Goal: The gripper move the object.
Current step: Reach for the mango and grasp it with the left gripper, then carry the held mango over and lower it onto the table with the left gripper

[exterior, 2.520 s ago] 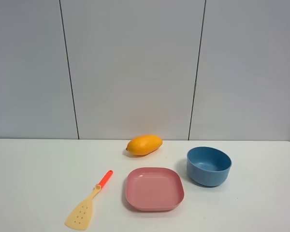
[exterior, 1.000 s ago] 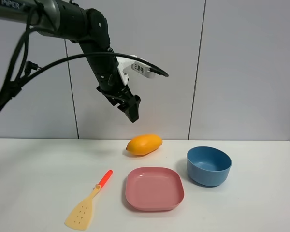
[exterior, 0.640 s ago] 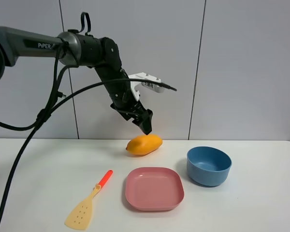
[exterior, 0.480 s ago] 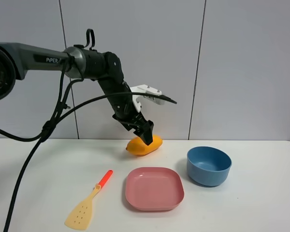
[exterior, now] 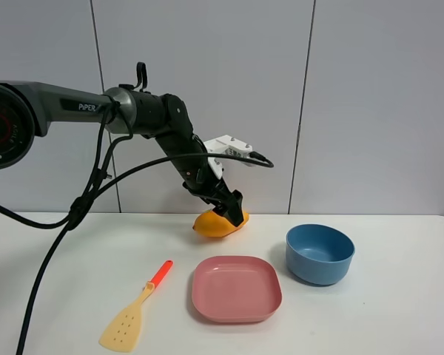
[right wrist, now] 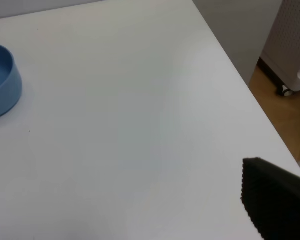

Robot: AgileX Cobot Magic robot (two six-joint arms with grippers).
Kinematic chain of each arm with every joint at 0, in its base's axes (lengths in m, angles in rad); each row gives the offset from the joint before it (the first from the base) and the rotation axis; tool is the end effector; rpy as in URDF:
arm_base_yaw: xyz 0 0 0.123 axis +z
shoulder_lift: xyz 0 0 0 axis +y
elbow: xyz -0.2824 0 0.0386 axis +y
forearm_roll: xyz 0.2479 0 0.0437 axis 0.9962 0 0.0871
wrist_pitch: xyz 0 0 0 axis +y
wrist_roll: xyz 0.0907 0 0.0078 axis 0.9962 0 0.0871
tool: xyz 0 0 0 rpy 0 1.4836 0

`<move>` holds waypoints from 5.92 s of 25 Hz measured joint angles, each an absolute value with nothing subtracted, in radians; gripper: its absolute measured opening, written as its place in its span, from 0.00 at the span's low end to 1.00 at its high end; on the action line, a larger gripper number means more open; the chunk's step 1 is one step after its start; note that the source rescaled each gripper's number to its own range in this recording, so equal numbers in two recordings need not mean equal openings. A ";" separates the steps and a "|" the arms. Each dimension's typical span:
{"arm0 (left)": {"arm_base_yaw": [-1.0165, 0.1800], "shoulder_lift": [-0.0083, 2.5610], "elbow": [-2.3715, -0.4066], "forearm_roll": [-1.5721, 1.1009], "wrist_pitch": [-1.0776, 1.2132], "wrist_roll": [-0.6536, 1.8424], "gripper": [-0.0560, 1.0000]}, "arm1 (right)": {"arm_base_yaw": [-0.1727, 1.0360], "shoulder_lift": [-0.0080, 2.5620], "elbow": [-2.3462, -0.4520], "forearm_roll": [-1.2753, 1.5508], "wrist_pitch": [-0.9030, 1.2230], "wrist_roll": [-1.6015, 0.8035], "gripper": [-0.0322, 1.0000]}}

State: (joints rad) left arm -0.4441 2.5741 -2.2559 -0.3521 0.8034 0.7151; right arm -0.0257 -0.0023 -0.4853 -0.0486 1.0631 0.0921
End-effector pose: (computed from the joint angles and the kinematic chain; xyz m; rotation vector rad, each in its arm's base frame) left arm 0.4918 -0.2590 0.1318 1.2065 2.2537 -0.3141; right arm -0.0038 -0.0038 0.2730 0.1231 2.0545 -0.0172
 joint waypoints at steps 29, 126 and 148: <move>-0.411 2.641 -2.258 -0.412 0.728 0.771 1.00 | -0.026 -0.002 -0.485 -0.049 1.063 0.092 1.00; -0.960 2.604 -2.264 -0.141 0.936 0.751 0.05 | -0.026 -0.002 -0.485 -0.049 1.063 0.092 1.00; -0.960 2.605 -2.264 -0.144 0.918 0.763 0.12 | -0.026 -0.002 -0.485 -0.049 1.063 0.092 1.00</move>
State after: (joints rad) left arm -0.9597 2.6052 -2.2644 -0.1444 0.9180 0.7632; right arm -0.0257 -0.0023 -0.4853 -0.0486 1.0631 0.0921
